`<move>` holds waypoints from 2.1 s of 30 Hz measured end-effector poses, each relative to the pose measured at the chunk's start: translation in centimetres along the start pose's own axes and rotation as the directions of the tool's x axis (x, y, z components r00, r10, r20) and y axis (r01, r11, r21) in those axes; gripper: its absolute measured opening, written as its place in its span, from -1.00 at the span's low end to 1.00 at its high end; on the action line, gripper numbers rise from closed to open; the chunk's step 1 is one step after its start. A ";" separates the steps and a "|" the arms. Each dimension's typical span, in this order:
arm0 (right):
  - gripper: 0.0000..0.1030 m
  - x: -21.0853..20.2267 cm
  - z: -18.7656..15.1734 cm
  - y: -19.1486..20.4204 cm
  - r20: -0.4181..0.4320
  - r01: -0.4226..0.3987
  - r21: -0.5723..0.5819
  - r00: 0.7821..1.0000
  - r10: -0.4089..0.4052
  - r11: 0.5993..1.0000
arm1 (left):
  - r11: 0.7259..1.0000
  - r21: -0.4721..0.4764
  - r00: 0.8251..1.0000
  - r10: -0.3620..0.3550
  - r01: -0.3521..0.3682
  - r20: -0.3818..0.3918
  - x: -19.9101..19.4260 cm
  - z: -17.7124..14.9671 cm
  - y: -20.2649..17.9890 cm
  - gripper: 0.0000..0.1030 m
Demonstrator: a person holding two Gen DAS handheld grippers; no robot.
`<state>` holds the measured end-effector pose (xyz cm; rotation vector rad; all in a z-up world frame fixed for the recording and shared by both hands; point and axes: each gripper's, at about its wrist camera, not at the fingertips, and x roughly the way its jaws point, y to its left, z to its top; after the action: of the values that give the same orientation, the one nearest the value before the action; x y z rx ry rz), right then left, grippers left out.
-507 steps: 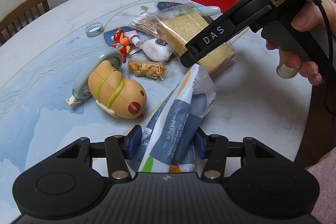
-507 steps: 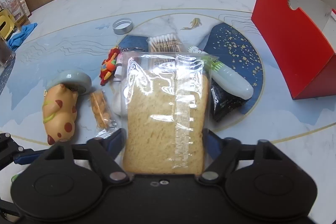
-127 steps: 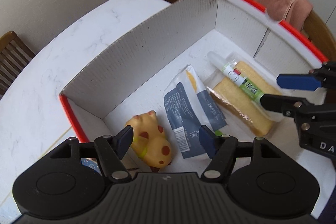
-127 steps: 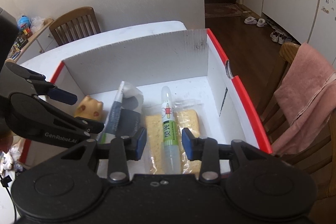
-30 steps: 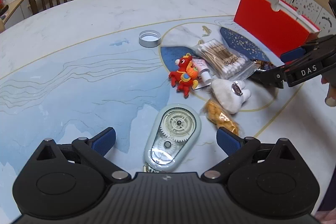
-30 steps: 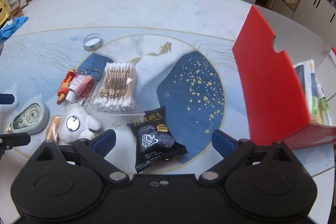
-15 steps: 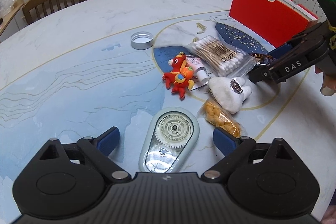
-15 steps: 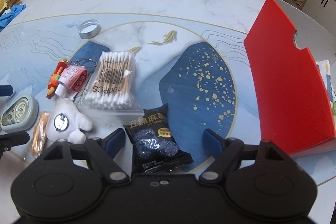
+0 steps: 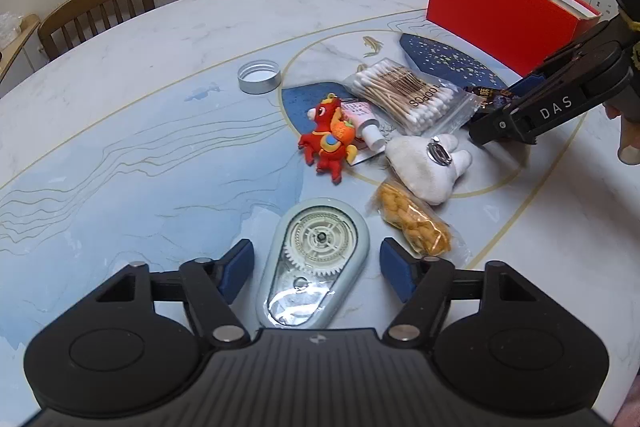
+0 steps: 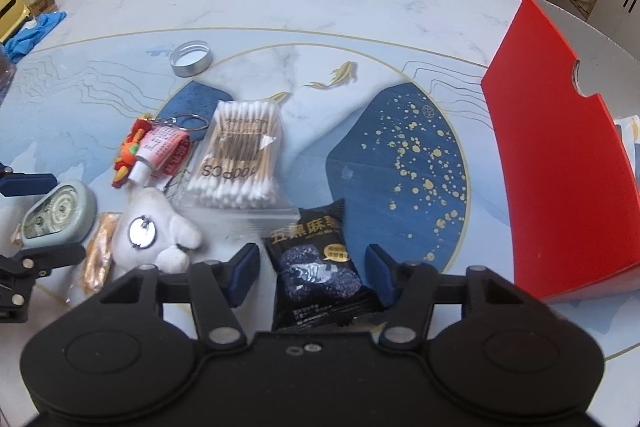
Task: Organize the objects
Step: 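Grasp the correction tape with the left tool while the right tool grasps the black snack packet, then carry the correction tape and black snack packet over the red box with both tools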
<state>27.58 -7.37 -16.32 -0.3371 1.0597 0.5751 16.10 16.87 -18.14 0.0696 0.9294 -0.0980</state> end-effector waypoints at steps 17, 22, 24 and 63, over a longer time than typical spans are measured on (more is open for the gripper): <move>-0.32 -4.0 -2.6 -1.1 0.038 -0.030 0.102 0.999 0.027 0.994 | 0.994 -0.106 1.000 -0.022 0.020 -0.022 -1.0 0.3 0.6 0.04; -0.32 -6.9 -3.3 -1.5 0.087 -0.028 0.121 0.996 0.017 0.992 | 0.989 -0.149 1.000 -0.023 0.022 -0.006 -2.3 0.8 0.9 0.04; -0.32 -8.0 -3.5 -1.7 0.108 -0.027 0.124 0.994 0.013 0.992 | 0.987 -0.159 1.000 -0.025 0.024 -0.005 -2.7 1.0 0.9 0.04; -0.32 -18.0 -4.7 -20.2 0.325 -0.057 0.236 0.945 -0.024 0.970 | 0.994 -0.041 0.987 -0.098 0.104 0.130 -4.7 17.6 -17.7 0.04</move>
<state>29.59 -31.14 -2.68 -0.0144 0.8001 0.4892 25.27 -2.26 -4.21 -0.0277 0.8071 -0.1724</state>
